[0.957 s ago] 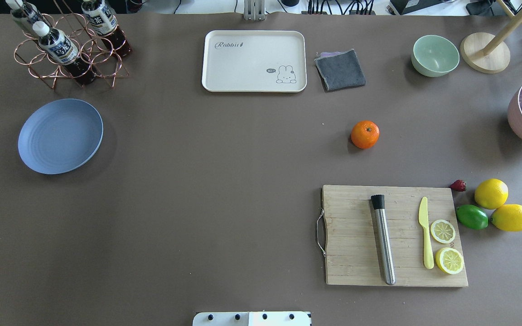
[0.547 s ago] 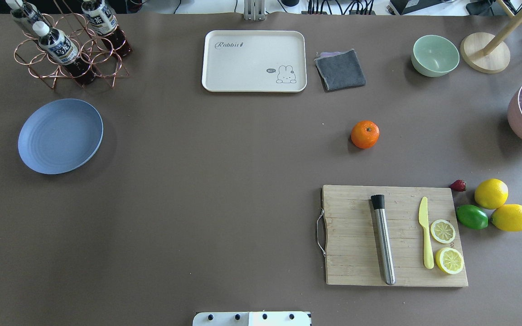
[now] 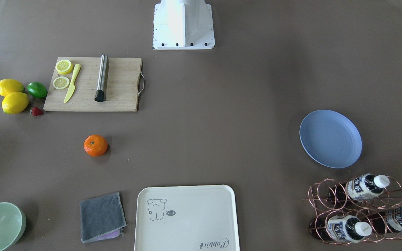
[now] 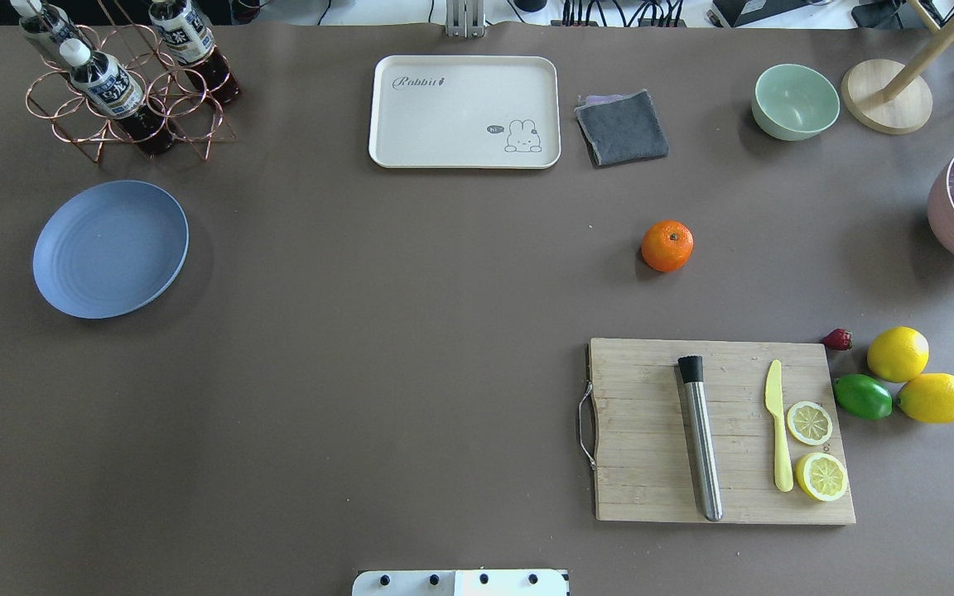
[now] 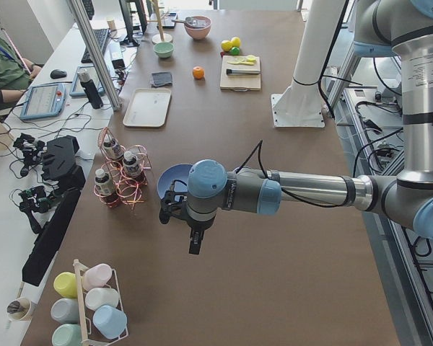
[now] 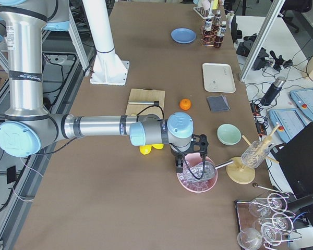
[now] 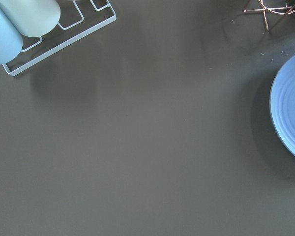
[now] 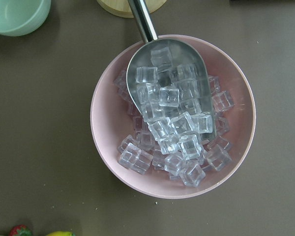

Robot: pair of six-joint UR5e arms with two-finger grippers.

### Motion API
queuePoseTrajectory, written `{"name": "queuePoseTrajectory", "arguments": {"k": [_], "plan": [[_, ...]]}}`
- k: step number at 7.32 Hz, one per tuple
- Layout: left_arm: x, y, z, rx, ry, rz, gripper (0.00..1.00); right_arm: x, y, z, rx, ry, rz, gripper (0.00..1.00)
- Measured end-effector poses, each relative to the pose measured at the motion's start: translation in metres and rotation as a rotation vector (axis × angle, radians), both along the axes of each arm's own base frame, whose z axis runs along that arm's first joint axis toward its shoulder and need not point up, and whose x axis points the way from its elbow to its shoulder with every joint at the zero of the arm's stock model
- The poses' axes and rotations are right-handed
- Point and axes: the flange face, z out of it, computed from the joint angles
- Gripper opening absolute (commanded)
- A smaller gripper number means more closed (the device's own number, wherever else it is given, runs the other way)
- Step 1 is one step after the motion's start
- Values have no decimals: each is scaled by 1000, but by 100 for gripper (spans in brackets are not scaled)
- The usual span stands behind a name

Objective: Pick orange to plate

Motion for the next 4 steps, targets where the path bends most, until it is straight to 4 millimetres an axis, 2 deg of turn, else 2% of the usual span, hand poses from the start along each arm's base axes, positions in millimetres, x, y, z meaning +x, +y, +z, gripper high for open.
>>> {"name": "queuePoseTrajectory", "arguments": {"k": [4], "plan": [[0,-4,-4,13,-5,3,99,2,3,12,-24,25,4,100]]}}
